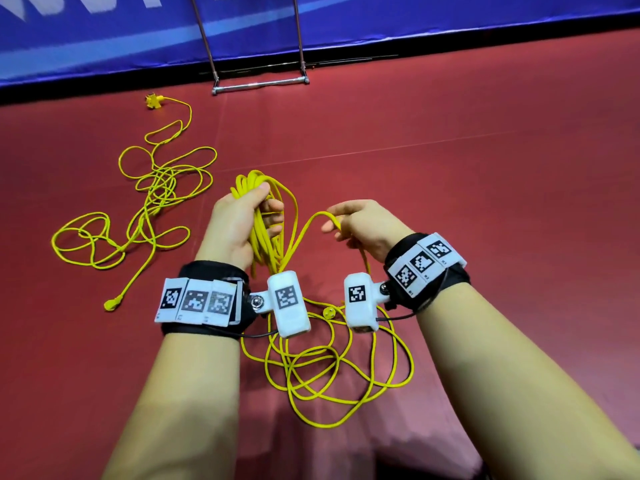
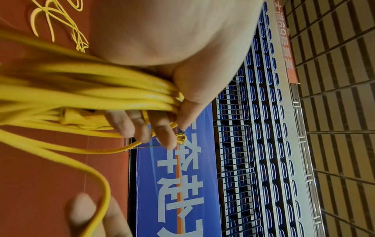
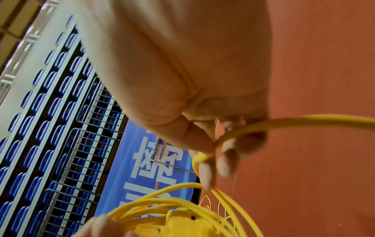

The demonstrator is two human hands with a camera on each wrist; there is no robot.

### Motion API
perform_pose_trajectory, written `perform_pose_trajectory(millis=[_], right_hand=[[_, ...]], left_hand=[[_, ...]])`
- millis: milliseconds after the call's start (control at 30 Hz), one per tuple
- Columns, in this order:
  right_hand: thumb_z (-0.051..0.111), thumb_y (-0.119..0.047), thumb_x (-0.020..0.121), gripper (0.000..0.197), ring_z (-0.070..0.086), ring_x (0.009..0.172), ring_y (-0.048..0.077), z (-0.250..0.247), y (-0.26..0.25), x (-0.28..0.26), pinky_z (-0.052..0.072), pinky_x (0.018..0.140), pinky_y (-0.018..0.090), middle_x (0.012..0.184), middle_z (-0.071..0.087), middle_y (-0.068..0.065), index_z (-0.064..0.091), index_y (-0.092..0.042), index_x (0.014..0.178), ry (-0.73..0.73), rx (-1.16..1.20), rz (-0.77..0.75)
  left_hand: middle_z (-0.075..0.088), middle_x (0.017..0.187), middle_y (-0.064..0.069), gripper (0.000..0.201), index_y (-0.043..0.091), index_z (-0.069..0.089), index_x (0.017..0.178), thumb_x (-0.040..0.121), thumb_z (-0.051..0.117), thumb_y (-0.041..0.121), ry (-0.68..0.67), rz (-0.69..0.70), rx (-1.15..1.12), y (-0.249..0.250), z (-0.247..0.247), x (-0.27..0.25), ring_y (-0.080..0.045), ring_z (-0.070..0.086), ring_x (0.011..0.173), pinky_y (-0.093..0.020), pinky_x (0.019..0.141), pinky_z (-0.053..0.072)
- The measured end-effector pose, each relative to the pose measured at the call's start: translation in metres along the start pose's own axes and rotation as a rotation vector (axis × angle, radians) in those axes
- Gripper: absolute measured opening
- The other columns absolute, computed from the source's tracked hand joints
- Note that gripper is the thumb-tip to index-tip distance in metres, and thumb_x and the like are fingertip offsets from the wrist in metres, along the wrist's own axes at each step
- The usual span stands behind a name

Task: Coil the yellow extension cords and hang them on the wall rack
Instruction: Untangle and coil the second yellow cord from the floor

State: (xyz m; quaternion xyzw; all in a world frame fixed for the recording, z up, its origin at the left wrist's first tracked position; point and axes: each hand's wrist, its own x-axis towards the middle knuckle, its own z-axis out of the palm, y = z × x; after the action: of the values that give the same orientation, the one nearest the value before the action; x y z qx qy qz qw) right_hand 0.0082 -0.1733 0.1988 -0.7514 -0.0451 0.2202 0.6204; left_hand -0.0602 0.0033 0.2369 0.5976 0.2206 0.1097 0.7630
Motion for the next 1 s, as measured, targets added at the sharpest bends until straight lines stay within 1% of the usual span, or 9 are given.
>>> perform_pose_trajectory(millis=[67,167,233,367,533,667,767,867,1000], right_hand=[[0.042,0.014,0.085,0.040,0.059,0.064,0.015,0.001,-0.001,-0.003,0.038,0.053,0.024,0.094,0.074,0.004,0.058,-0.011,0.112,-0.159,0.045,0.027],[0.047,0.013,0.089,0.024,0.060,0.062,0.014,0.005,-0.001,-0.003,0.041,0.049,0.022,0.105,0.071,0.018,0.058,0.000,0.106,-0.208,0.113,-0.003],[0.050,0.012,0.090,0.019,0.059,0.060,0.013,0.008,-0.002,-0.004,0.042,0.048,0.020,0.097,0.070,0.022,0.058,0.003,0.105,-0.192,0.171,-0.018],[0.055,0.002,0.094,0.022,0.054,0.050,0.013,0.010,-0.004,-0.005,0.042,0.046,0.021,0.073,0.067,0.010,0.061,-0.004,0.114,-0.218,0.186,0.022],[0.055,-0.006,0.097,0.027,0.049,0.046,0.012,0.011,-0.001,-0.005,0.035,0.045,0.022,0.073,0.067,0.008,0.061,-0.009,0.123,-0.210,0.003,-0.085],[0.056,-0.006,0.097,0.013,0.053,0.047,0.014,0.015,-0.003,-0.010,0.034,0.044,0.025,0.077,0.070,0.009,0.055,-0.008,0.109,-0.257,-0.067,-0.167],[0.058,-0.011,0.097,0.009,0.058,0.053,0.018,0.020,-0.004,-0.012,0.039,0.045,0.025,0.079,0.070,0.011,0.051,-0.006,0.102,-0.301,-0.069,-0.197],[0.057,-0.017,0.098,0.010,0.062,0.066,0.025,0.018,-0.001,-0.014,0.048,0.056,0.030,0.079,0.069,0.015,0.054,-0.008,0.100,-0.391,-0.056,-0.168],[0.054,-0.016,0.100,0.011,0.057,0.073,0.025,0.006,0.016,-0.013,0.045,0.074,0.033,0.076,0.065,0.013,0.062,-0.008,0.100,-0.485,-0.135,-0.125]], left_hand=[[0.071,0.069,-0.002,0.009,0.016,0.060,0.092,0.098,0.055,0.020,-0.032,-0.002,0.010,-0.003,0.001,0.001,-0.019,0.064,0.063,-0.027,0.056,0.049],[0.075,0.079,-0.003,0.009,0.017,0.058,0.094,0.100,0.052,0.021,-0.071,-0.018,0.004,-0.006,0.002,0.001,-0.025,0.069,0.075,-0.028,0.060,0.049],[0.076,0.086,-0.005,0.009,0.017,0.058,0.097,0.101,0.051,0.023,-0.097,-0.036,-0.009,-0.007,0.003,0.001,-0.028,0.071,0.080,-0.030,0.063,0.050],[0.076,0.093,-0.008,0.010,0.017,0.059,0.101,0.101,0.051,0.022,-0.125,-0.049,0.012,-0.009,0.008,-0.001,-0.028,0.069,0.083,-0.033,0.071,0.052],[0.075,0.098,-0.010,0.011,0.015,0.059,0.106,0.101,0.051,0.019,-0.121,-0.071,0.013,-0.014,0.009,0.000,-0.029,0.070,0.097,-0.041,0.085,0.054],[0.073,0.104,-0.015,0.009,0.012,0.059,0.099,0.101,0.051,0.017,-0.110,-0.102,0.000,-0.016,0.008,0.001,-0.031,0.069,0.099,-0.042,0.083,0.056],[0.073,0.100,-0.018,0.010,0.008,0.058,0.098,0.101,0.051,0.015,-0.079,-0.082,-0.078,-0.016,0.008,0.000,-0.028,0.072,0.085,-0.033,0.070,0.058],[0.073,0.099,-0.018,0.009,0.008,0.057,0.100,0.101,0.050,0.014,-0.029,-0.029,-0.147,-0.015,0.006,0.002,-0.029,0.072,0.088,-0.025,0.058,0.056],[0.074,0.096,-0.016,0.011,0.013,0.056,0.092,0.101,0.050,0.013,0.054,0.054,-0.206,-0.006,-0.004,0.008,-0.028,0.073,0.085,-0.023,0.056,0.052]])
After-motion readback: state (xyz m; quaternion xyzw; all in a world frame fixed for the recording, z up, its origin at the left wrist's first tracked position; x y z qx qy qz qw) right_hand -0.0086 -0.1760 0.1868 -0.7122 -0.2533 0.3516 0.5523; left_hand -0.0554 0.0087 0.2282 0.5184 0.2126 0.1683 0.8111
